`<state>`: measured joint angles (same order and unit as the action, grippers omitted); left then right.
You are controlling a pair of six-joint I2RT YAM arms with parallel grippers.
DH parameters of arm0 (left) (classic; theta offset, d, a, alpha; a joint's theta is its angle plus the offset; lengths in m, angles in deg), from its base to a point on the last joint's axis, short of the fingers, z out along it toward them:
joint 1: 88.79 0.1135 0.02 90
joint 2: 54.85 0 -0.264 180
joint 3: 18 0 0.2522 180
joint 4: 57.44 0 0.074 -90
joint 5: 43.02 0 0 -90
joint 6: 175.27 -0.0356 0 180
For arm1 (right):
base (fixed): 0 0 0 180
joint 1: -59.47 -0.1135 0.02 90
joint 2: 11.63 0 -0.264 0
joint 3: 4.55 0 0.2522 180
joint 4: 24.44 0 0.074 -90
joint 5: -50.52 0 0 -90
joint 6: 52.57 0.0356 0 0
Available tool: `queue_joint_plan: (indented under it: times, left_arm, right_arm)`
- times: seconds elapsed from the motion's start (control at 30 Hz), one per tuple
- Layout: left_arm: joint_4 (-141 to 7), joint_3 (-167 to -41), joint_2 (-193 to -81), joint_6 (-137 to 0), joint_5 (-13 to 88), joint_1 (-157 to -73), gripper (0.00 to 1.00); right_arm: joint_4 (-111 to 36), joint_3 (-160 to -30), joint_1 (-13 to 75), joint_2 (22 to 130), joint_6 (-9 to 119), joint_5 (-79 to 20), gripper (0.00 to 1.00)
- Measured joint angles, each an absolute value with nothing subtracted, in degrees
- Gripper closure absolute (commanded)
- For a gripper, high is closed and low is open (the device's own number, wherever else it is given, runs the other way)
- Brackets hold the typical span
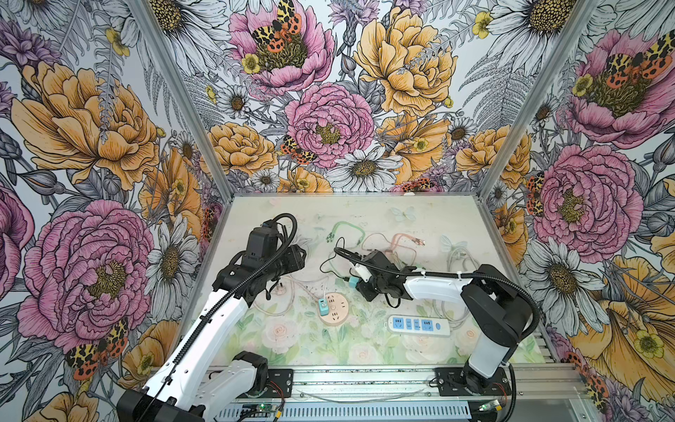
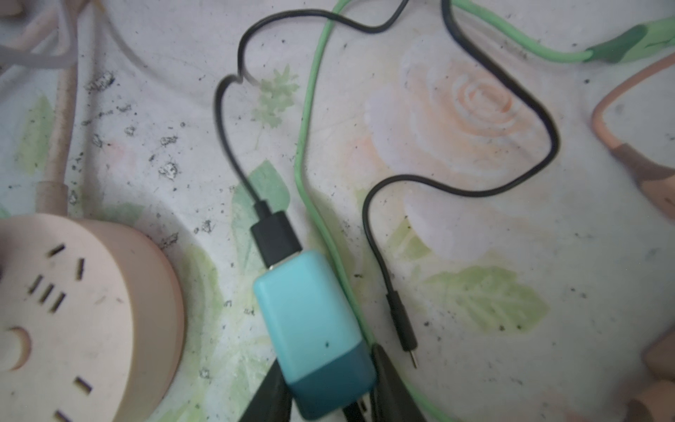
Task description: Insert the plug
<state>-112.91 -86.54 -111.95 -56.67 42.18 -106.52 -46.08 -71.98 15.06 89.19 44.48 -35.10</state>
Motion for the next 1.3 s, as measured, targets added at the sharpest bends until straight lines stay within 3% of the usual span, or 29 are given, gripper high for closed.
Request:
queue_joint_plan:
  times: [0.2, 0.5, 0.83, 1.3]
  left_arm:
    - [-112.89, -86.48, -111.95, -56.67, 41.35, -106.52, 0.41]
    - [-111.65, -86.19, -112.24, -56.74, 38.6, -106.48, 0.41]
    - [-110.95, -85.76, -112.44, -61.5, 27.89, -107.22, 0.43]
    - [-110.16, -85.38, -116.61, -69.3, 23.01, -121.61, 0.44]
  right_arm:
    - [-43.7, -70.75, 15.06, 89.08, 44.22, -34.38, 0.89]
    - [-40.86, -65.29, 15.79, 83.92, 44.81, -29.62, 0.94]
    - [-39.24, -64.37, 22.17, 74.81, 49.03, -18.1, 0.98]
    - [-40.55, -64.37, 23.55, 62.55, 52.79, -7.74, 0.99]
